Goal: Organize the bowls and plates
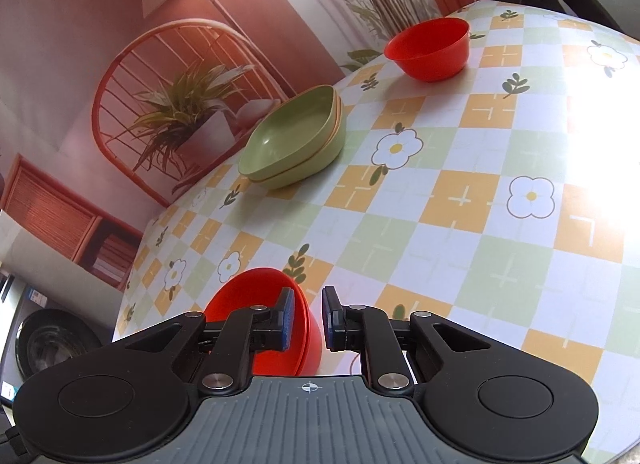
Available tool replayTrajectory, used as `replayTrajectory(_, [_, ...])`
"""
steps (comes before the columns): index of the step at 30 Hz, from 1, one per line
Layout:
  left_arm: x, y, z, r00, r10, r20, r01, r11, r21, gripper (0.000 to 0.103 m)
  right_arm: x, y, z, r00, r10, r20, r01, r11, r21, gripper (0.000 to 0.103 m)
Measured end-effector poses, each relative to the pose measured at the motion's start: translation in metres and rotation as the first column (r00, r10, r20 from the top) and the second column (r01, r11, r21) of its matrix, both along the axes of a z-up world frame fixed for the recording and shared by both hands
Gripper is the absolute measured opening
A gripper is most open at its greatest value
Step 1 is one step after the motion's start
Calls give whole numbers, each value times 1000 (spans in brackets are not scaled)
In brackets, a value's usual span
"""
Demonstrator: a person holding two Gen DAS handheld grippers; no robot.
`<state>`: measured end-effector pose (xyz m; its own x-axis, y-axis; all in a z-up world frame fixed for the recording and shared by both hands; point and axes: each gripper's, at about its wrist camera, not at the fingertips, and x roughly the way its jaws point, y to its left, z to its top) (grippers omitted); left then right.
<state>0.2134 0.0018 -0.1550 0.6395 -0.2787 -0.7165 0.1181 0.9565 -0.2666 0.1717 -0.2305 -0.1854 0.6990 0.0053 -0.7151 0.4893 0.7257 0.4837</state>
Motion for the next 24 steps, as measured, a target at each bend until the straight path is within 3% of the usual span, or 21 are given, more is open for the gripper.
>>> replayTrajectory(4, [4,1,12,1000,4,23,-3,1000,-7,17,0,-9,19,998,-16,55,17,999,-27,15])
replayTrajectory(9, [11,0,47,993,4,116,-2,1000,-17,17,-2,-29,61,988,-24,154,45,990,-133,15])
replayTrajectory(24, [22,-16,142,953,-4,304,15,999,-35,19,-25,-122,162,940,-53,338,160,942,-296,15])
